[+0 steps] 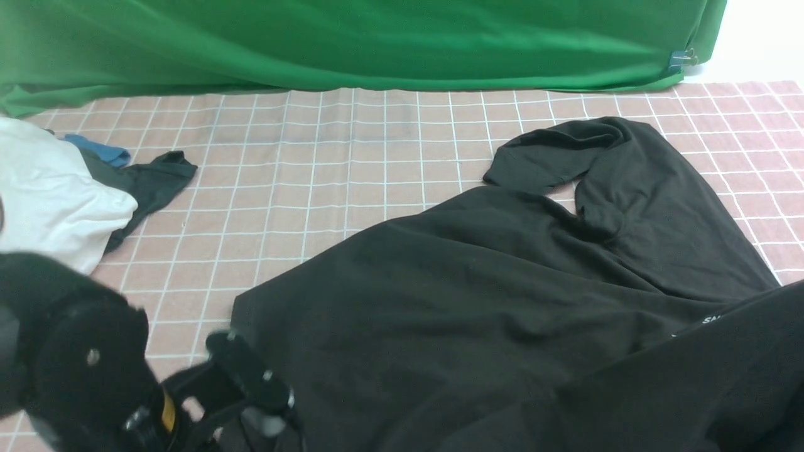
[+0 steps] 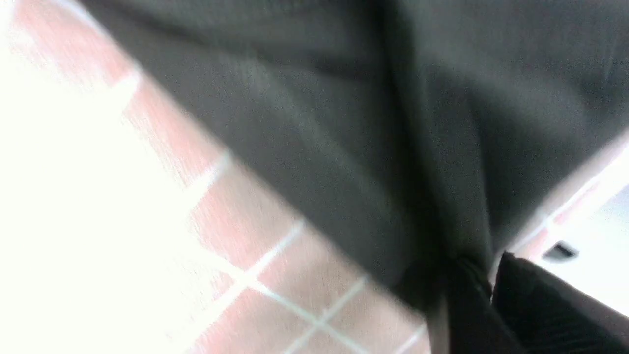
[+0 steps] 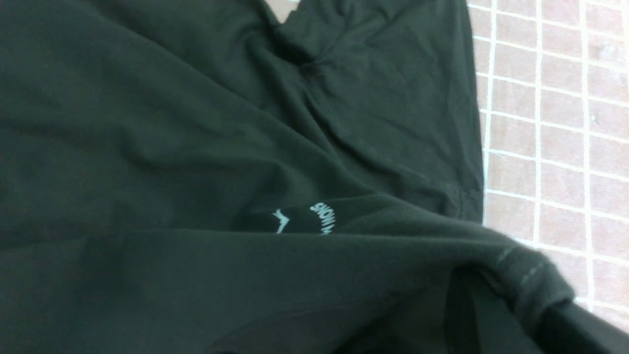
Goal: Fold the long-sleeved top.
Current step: Spread the long sleeves with your arms and place them on the tabletop
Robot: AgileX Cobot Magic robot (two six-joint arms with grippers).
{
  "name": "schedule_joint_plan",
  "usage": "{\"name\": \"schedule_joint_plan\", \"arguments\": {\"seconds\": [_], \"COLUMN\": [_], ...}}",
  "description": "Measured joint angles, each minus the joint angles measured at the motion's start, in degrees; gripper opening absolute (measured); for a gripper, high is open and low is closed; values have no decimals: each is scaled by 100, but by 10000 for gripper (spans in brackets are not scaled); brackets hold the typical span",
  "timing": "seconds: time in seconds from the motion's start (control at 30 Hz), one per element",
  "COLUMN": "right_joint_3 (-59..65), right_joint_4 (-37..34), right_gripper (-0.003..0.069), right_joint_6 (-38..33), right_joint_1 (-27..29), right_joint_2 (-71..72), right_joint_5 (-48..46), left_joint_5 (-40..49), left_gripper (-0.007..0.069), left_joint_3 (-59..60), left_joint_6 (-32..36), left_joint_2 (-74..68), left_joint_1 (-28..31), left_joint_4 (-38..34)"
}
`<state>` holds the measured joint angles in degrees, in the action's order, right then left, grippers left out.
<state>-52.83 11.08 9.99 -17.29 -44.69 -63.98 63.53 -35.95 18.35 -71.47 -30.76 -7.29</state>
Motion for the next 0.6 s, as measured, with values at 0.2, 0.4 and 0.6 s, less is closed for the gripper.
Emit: {"name": "schedule_joint_plan", "arguments": {"seconds": [0.2,0.4,0.6], "right_joint_3": [0,0,0], "right_joint_4": [-71,-93,-111], "right_gripper": [55,55,55], "right_joint_6": [-120,-212,-321], "right_joint_1": [0,0,0], "right_joint_2": [0,0,0], "right_joint_5": [0,0,0], "left_joint_5": [51,-318,-1167], "left_gripper": [407,540,551], "left_joint_3": [317,327,333], "left_joint_6": [-699,-441,-1333], "left_joint_2": [0,2,2], "left_joint_1": [0,0,0], "left_joint_4": [457,-17,108]}}
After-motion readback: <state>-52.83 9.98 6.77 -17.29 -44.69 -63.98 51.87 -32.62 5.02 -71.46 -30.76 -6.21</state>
